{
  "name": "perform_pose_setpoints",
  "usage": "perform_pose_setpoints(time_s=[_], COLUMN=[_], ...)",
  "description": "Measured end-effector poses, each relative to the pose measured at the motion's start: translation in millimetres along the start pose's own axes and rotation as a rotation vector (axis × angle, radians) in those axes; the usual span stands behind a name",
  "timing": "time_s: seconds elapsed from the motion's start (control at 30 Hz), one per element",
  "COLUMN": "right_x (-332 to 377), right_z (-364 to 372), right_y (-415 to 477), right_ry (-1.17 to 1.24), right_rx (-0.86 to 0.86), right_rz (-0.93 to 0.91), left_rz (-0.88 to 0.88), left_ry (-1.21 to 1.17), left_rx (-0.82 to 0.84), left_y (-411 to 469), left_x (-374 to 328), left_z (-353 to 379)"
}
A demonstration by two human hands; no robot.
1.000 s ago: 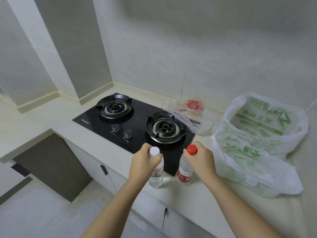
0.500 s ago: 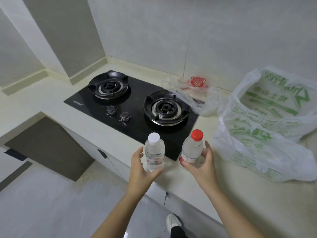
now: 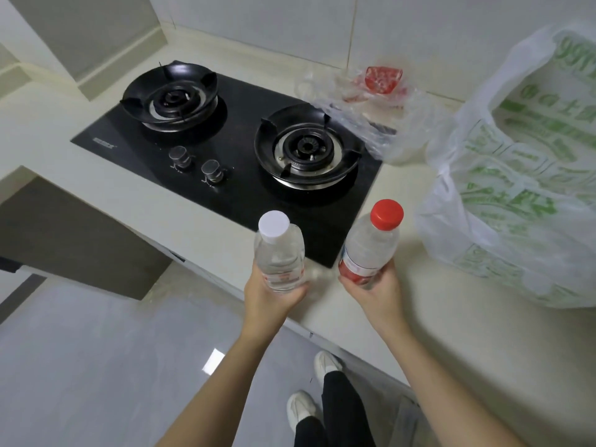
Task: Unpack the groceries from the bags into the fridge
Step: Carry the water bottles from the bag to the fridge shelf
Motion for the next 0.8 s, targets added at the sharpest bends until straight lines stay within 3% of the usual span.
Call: perform_pose_setpoints(time_s=[0.23,0.47,0.8], right_x=[-3,10,148], right_z=[1,7,33], right_y=[-1,-10,-14], right_ry=[0.004,0.104,0.286], right_rx=[-0.018,0.033,0.053], right_rz=[0.002,0.013,-0.193], left_rz=[-0.048,-0.014,0.187], left_ry=[0.005,-0.143,-0.315], left_rx=[-0.029,-0.055,-0.088], left_y=[-1,-16,-38], left_x=[-1,-29,-126], left_z=[1,-8,-76])
Point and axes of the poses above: each hand's wrist, its own y-axis towards the middle knuckle, its own z-axis out of the palm, x = y × z, the point moved 8 cm from there along y, towards the middle knuckle, and after that the axes turned 15 degrees about x, right-handed, at the moved point
